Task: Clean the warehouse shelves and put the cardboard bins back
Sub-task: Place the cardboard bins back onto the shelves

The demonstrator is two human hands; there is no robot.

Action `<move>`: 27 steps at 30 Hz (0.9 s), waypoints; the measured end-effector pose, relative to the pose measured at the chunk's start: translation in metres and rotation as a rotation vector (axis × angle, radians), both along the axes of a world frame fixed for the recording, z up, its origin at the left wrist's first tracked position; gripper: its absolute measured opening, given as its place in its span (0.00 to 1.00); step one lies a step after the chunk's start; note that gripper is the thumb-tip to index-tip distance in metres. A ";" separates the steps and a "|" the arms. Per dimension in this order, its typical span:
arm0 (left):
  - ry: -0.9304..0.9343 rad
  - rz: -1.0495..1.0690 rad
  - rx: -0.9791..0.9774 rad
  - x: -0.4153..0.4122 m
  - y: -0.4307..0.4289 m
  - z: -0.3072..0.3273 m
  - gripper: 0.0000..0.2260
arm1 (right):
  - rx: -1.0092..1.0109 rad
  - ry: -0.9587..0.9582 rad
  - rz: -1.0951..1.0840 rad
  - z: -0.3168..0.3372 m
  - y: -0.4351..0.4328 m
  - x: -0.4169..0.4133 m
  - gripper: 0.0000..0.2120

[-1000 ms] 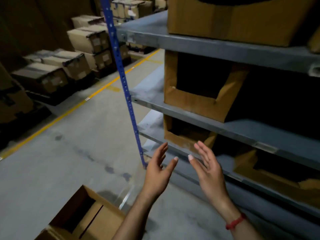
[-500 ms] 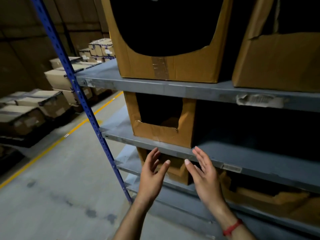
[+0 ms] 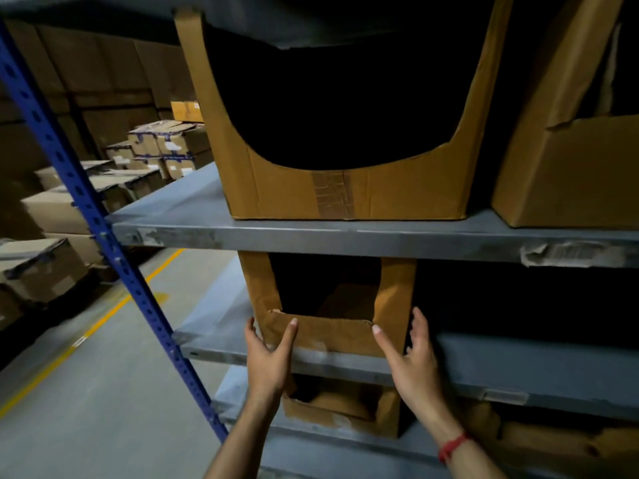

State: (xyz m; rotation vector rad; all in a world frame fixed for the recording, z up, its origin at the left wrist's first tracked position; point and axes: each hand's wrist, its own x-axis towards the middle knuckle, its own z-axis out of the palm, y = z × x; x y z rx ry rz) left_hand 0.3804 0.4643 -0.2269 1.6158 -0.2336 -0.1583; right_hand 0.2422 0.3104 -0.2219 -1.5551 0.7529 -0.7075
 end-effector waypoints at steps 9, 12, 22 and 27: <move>0.153 -0.031 -0.001 0.055 -0.017 -0.017 0.37 | 0.091 0.124 -0.175 -0.007 -0.015 0.037 0.53; 0.181 0.020 0.042 0.066 -0.023 -0.027 0.34 | 0.130 0.141 -0.239 -0.011 -0.020 0.046 0.56; 0.182 0.133 0.121 0.081 -0.027 -0.041 0.27 | 0.144 0.140 -0.249 -0.015 -0.021 0.048 0.23; 0.146 0.154 0.146 0.069 -0.025 -0.036 0.25 | 0.115 0.174 -0.258 -0.018 -0.019 0.038 0.32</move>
